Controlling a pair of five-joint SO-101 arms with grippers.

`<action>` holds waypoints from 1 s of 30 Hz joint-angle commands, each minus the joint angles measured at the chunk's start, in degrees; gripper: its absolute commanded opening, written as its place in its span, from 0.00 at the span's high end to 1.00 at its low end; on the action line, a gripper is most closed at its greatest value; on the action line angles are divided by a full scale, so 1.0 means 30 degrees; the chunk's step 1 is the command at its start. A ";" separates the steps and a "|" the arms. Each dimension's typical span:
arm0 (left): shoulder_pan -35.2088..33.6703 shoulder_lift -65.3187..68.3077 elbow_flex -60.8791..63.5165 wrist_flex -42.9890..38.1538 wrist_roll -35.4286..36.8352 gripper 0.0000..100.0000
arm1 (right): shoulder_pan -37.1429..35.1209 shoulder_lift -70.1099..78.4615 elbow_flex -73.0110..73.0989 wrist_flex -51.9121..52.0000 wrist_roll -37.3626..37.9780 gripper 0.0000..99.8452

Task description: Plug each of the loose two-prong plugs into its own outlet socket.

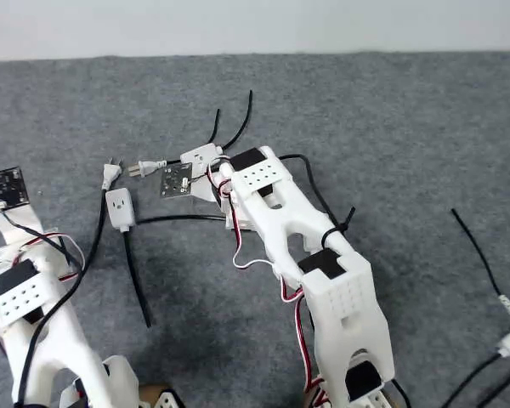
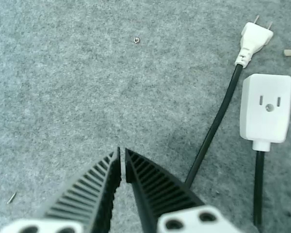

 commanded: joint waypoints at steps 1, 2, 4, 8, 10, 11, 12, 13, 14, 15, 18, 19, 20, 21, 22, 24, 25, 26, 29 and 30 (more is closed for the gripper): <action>0.0000 -0.0059 -0.0161 -0.0498 -0.0176 0.98 | 0.0308 -0.0161 -0.0381 0.0718 0.0059 0.99; 0.0000 -0.0059 -0.0161 -0.0498 -0.0176 0.98 | 0.0308 -0.0308 -0.0381 0.0835 -0.0117 0.99; 0.0000 -0.0059 -0.0161 -0.0498 -0.0176 0.98 | 0.0396 -0.0894 -0.0410 0.1040 -0.1055 0.99; 0.0000 -0.0059 -0.0161 -0.0527 -0.0176 0.98 | 0.0952 -0.2652 -0.0381 0.1392 -0.4835 0.99; 0.0000 -0.0059 -0.0161 -0.0527 -0.0176 0.98 | 0.1275 -0.3473 -0.0381 0.2125 -0.7121 0.99; 0.0000 -0.0059 -0.0161 -0.0527 -0.0176 0.98 | 0.1392 -0.3824 -0.0381 0.2623 -0.8176 0.99; 0.0000 -0.0059 -0.0161 -0.0527 -0.0176 0.98 | 0.1451 -0.4147 -0.0381 0.3209 -0.9231 0.99; 0.0000 -0.0059 -0.0161 -0.0527 -0.0176 0.98 | 0.1509 -0.4440 -0.0381 0.3707 -1.0286 0.99; 0.0000 -0.0059 -0.0161 -0.0527 -0.0176 0.98 | 0.1509 -0.4674 -0.0352 0.4234 -1.1429 0.99; 0.0000 -0.0059 -0.0161 -0.0527 -0.0176 0.98 | 0.1509 -0.4850 -0.0322 0.4762 -1.2425 0.99; 0.0000 -0.0059 -0.0161 -0.0527 -0.0176 0.98 | 0.1509 -0.5465 -0.0322 0.5934 -1.4564 0.99; 0.0088 -0.0059 -0.0161 -0.0527 -0.0176 0.98 | 0.1509 -0.5758 -0.0322 0.6168 -1.4945 0.99; 0.0352 -0.0029 -0.0132 -0.0498 -0.0205 0.98 | 0.1538 -0.6110 -0.0264 0.6315 -1.5209 0.99; 0.0703 -0.0029 -0.0044 -0.0469 -0.0352 0.98 | 0.1538 -0.6520 -0.0059 0.6315 -1.5414 0.99; 0.1143 0.0059 0.0103 -0.0469 -0.0703 0.98 | 0.1538 -0.7136 0.0264 0.6227 -1.5560 0.99; 0.1875 0.0615 -0.0015 -0.0234 -0.1231 0.98 | 0.1480 -0.8659 0.0996 0.6110 -1.5824 0.99; 0.2110 0.1114 -0.0396 0.0176 -0.1231 0.98 | 0.1451 -0.9568 0.1407 0.6110 -1.5883 0.99; 0.2227 0.1758 -0.0894 0.0557 -0.1260 0.98 | 0.1421 -1.0564 0.1875 0.6110 -1.5853 0.99; 0.2725 0.4484 -0.2711 0.1524 -0.1319 0.99 | 0.1363 -1.3641 0.3839 0.5582 -1.5824 0.99; 0.3106 0.5480 -0.3443 0.2081 -0.1436 0.99 | 0.1333 -1.4784 0.4777 0.5172 -1.5824 0.99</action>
